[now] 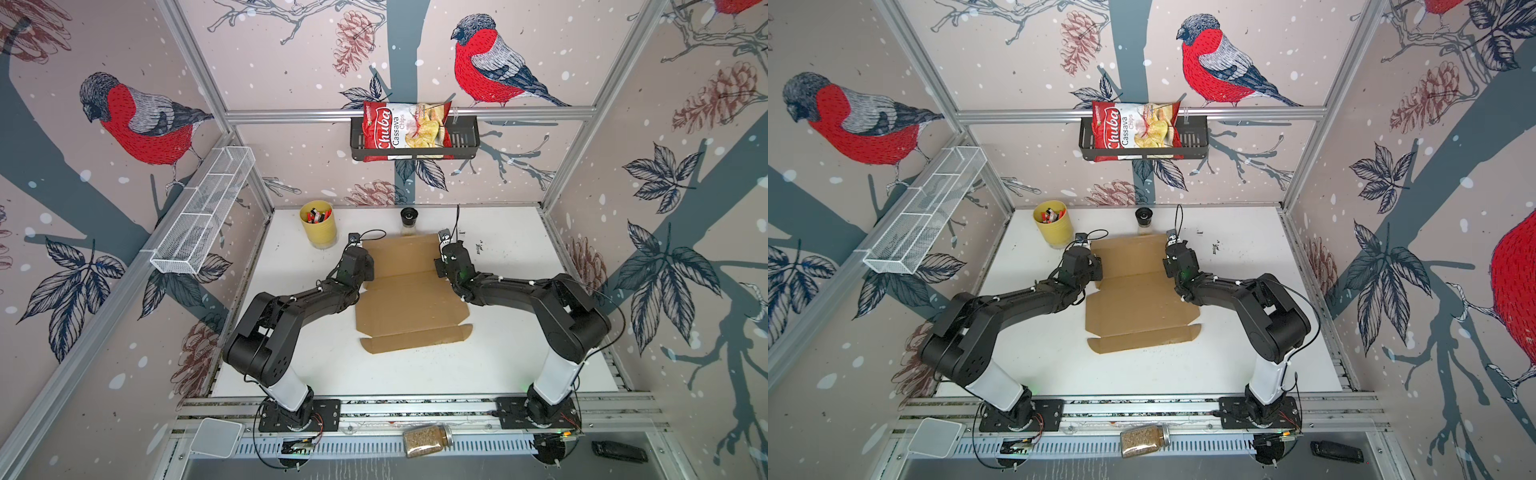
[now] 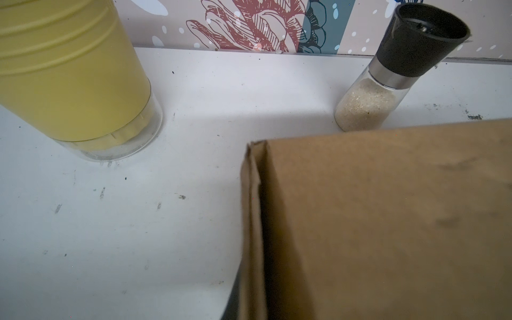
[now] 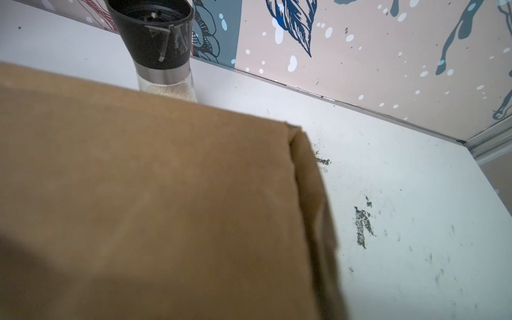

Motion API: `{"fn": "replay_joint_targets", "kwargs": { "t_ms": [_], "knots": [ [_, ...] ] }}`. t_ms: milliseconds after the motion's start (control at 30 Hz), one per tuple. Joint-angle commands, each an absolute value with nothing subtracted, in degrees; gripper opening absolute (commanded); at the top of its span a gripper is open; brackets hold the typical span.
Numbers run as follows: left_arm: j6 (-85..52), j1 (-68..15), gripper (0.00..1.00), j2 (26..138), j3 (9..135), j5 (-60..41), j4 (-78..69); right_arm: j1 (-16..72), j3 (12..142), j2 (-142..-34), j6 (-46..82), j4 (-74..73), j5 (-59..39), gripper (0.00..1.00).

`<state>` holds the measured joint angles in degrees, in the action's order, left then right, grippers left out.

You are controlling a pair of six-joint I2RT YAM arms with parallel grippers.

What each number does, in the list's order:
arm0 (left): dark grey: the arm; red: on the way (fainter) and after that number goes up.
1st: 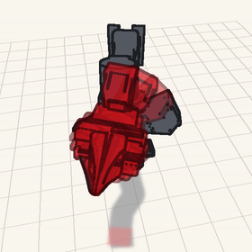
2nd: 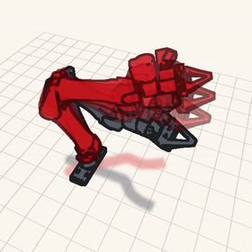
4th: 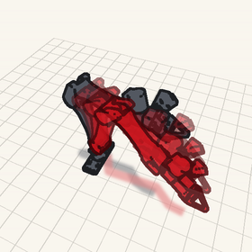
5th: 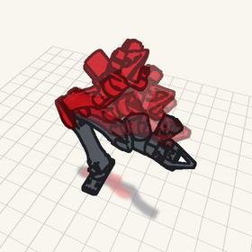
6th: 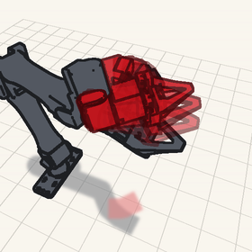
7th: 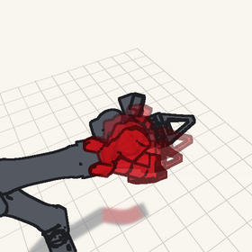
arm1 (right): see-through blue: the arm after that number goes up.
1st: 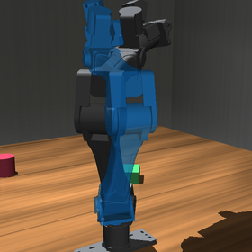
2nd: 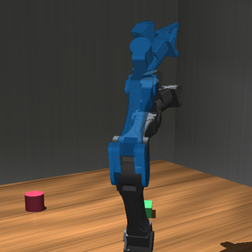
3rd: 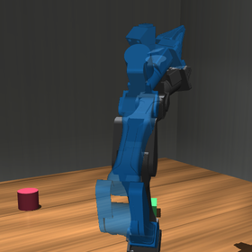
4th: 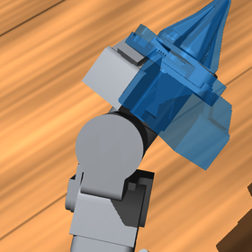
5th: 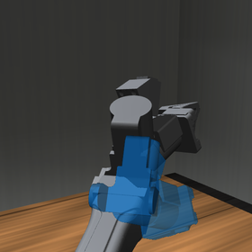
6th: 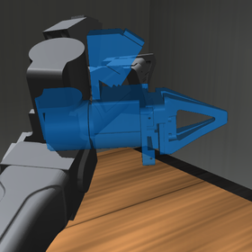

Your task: Fold the paper box

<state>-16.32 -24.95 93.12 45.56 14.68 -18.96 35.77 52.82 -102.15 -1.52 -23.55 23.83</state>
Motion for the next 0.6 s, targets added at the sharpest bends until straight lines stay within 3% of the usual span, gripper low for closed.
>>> {"fn": "replay_joint_targets", "kwargs": {
  "t_ms": [0,100,367,467,567],
  "knots": [
    [-17.02,-24.88,0.00,92.96,45.20,14.33,-14.76,34.86,50.85,-100.20,-0.70,-24.64,16.85,0.28],
    [-17.26,-24.87,0.00,92.67,44.75,14.28,-15.20,34.05,48.70,-98.13,0.15,-26.04,13.66,0.38],
    [-17.23,-24.96,0.00,92.37,44.61,14.37,-15.21,34.49,44.79,-95.28,2.61,-25.25,15.24,0.48],
    [-17.38,-25.09,0.00,92.29,44.61,14.44,-15.21,34.97,44.67,-95.88,4.91,-24.26,20.45,0.43],
    [-17.40,-25.20,0.00,92.09,44.51,14.46,-15.24,35.87,45.06,-97.07,5.66,-23.86,25.53,0.29]
  ]
}}
